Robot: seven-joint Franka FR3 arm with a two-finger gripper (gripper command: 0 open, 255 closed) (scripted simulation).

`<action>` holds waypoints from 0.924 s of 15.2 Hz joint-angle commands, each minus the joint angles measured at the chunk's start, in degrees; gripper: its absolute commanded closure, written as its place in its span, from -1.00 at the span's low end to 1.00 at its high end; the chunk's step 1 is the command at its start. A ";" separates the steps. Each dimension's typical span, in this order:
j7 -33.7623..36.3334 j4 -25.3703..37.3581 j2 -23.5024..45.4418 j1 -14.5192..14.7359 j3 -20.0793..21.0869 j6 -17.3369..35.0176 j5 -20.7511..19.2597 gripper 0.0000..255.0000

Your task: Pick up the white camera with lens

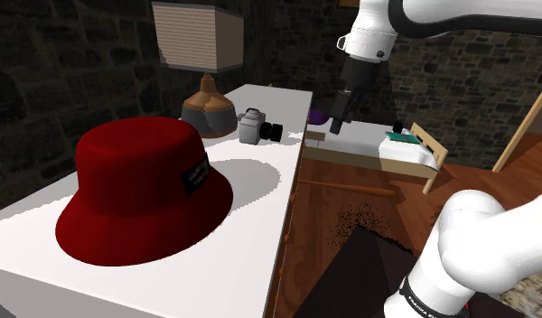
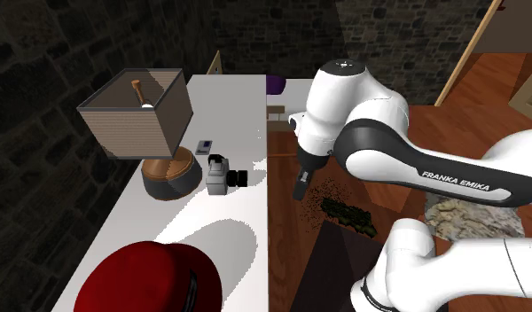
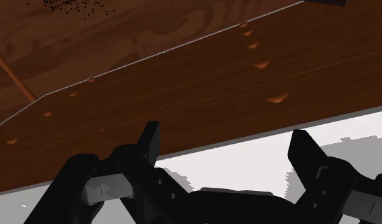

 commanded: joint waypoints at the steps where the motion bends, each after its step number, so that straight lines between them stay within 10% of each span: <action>1: 0.00 0.00 0.00 0.00 0.00 0.00 0.00 -1.00; 14: -15.29 23.72 33.49 3.61 -4.68 4.13 1.04 -1.00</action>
